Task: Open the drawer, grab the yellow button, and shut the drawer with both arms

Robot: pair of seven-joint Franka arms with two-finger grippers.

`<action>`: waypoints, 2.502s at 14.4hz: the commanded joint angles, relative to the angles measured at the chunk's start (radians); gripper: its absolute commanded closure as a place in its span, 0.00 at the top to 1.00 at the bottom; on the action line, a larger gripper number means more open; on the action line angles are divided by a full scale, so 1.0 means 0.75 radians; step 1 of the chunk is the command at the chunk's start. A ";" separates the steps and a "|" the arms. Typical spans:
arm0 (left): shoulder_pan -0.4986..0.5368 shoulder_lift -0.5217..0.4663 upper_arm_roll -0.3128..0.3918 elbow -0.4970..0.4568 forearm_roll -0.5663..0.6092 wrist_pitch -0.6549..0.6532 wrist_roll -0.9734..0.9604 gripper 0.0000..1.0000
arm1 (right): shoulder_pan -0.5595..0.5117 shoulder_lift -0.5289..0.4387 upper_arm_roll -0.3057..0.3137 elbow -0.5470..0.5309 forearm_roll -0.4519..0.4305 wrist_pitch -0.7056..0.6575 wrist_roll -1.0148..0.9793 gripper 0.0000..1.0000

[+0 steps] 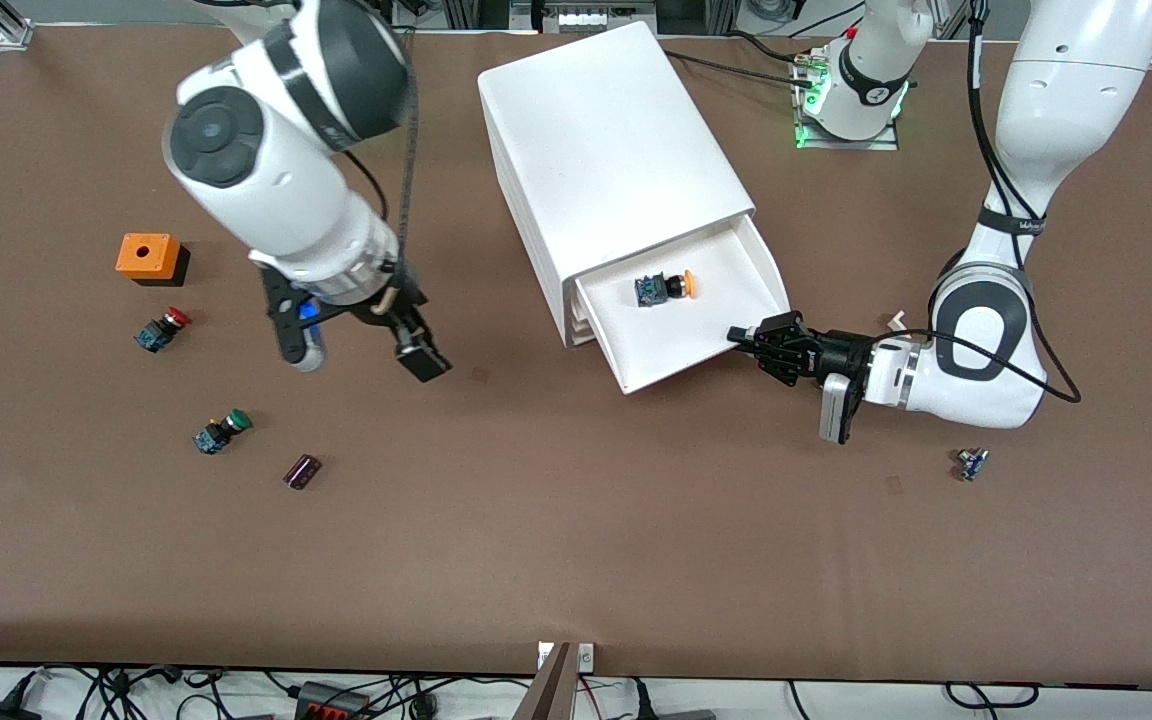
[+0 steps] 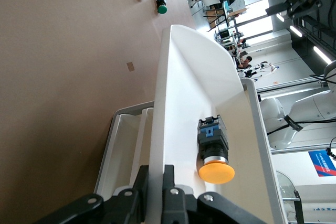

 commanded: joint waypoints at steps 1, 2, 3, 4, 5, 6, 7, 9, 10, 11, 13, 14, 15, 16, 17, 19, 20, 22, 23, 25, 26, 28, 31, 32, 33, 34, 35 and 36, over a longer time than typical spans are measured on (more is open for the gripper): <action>-0.010 0.032 0.019 0.050 0.056 0.028 -0.015 0.10 | 0.065 0.072 -0.009 0.108 0.005 -0.002 0.197 1.00; -0.010 0.032 0.021 0.050 0.056 0.028 -0.015 0.10 | 0.087 0.097 -0.009 0.147 0.005 -0.002 0.272 1.00; -0.010 0.034 0.021 0.050 0.056 0.028 -0.015 0.10 | 0.104 0.117 -0.009 0.176 0.007 0.000 0.344 1.00; -0.010 0.032 0.025 0.054 0.058 0.028 -0.015 0.10 | 0.126 0.140 -0.009 0.207 0.007 0.002 0.413 1.00; -0.010 0.038 0.035 0.089 0.058 0.028 -0.015 0.10 | 0.153 0.166 -0.009 0.245 0.009 0.010 0.487 1.00; -0.010 0.055 0.041 0.116 0.062 0.026 -0.017 0.10 | 0.163 0.195 -0.007 0.276 0.011 0.022 0.556 1.00; -0.010 0.061 0.049 0.138 0.073 0.026 -0.021 0.10 | 0.175 0.217 -0.007 0.303 0.017 0.037 0.618 1.00; -0.010 0.069 0.052 0.151 0.077 0.026 -0.023 0.10 | 0.214 0.248 -0.005 0.311 0.019 0.075 0.684 1.00; -0.010 0.069 0.052 0.153 0.077 0.026 -0.023 0.11 | 0.235 0.262 -0.007 0.311 0.019 0.088 0.696 1.00; -0.010 0.067 0.054 0.153 0.077 0.026 -0.025 0.20 | 0.245 0.271 -0.007 0.311 0.019 0.110 0.712 1.00; -0.008 0.067 0.056 0.149 0.077 0.018 -0.013 1.00 | 0.251 0.277 -0.007 0.313 0.019 0.115 0.715 1.00; -0.006 0.063 0.056 0.151 0.077 0.016 -0.023 1.00 | 0.253 0.277 -0.007 0.317 0.019 0.115 0.715 1.00; 0.000 0.059 0.056 0.151 0.077 0.014 -0.027 1.00 | 0.253 0.275 -0.005 0.319 0.019 0.115 0.717 1.00; 0.012 0.055 0.056 0.151 0.077 0.010 -0.047 1.00 | 0.253 0.275 -0.005 0.327 0.019 0.115 0.725 1.00; 0.018 0.047 0.056 0.153 0.087 0.000 -0.102 1.00 | 0.255 0.277 -0.005 0.340 0.019 0.119 0.755 1.00; 0.025 0.020 0.058 0.187 0.146 -0.059 -0.241 1.00 | 0.276 0.285 -0.005 0.342 0.021 0.155 0.780 1.00; 0.027 0.014 0.058 0.232 0.213 -0.096 -0.333 1.00 | 0.288 0.297 -0.005 0.342 0.021 0.164 0.794 1.00; 0.043 -0.015 0.056 0.340 0.375 -0.182 -0.541 1.00 | 0.306 0.324 -0.005 0.342 0.021 0.200 0.849 1.00; 0.043 -0.035 0.056 0.397 0.460 -0.217 -0.660 1.00 | 0.318 0.338 -0.005 0.342 0.021 0.229 0.888 1.00; 0.039 -0.049 0.048 0.536 0.687 -0.297 -0.877 1.00 | 0.325 0.361 -0.003 0.342 0.021 0.258 0.923 1.00; 0.031 -0.052 0.039 0.600 0.800 -0.348 -0.943 1.00 | 0.335 0.367 -0.003 0.344 0.021 0.268 0.935 1.00; 0.019 -0.052 0.027 0.670 0.998 -0.379 -0.990 1.00 | 0.337 0.381 -0.003 0.344 0.021 0.303 0.986 1.00; -0.022 -0.066 0.029 0.723 1.250 -0.373 -0.976 1.00 | 0.337 0.393 0.017 0.344 0.047 0.311 0.999 1.00; -0.081 -0.058 0.031 0.782 1.382 -0.362 -0.976 1.00 | 0.339 0.404 0.032 0.342 0.047 0.309 1.005 1.00; -0.136 -0.046 0.037 0.831 1.477 -0.356 -0.982 1.00 | 0.347 0.412 0.036 0.342 0.047 0.309 1.009 1.00; -0.175 -0.039 0.043 0.846 1.539 -0.334 -0.988 1.00 | 0.357 0.420 0.038 0.342 0.049 0.307 1.015 1.00; -0.178 -0.041 0.049 0.848 1.551 -0.295 -0.994 1.00 | 0.368 0.424 0.038 0.342 0.056 0.305 1.025 1.00; -0.168 -0.041 0.054 0.852 1.553 -0.275 -1.025 1.00 | 0.372 0.428 0.038 0.342 0.072 0.305 1.028 1.00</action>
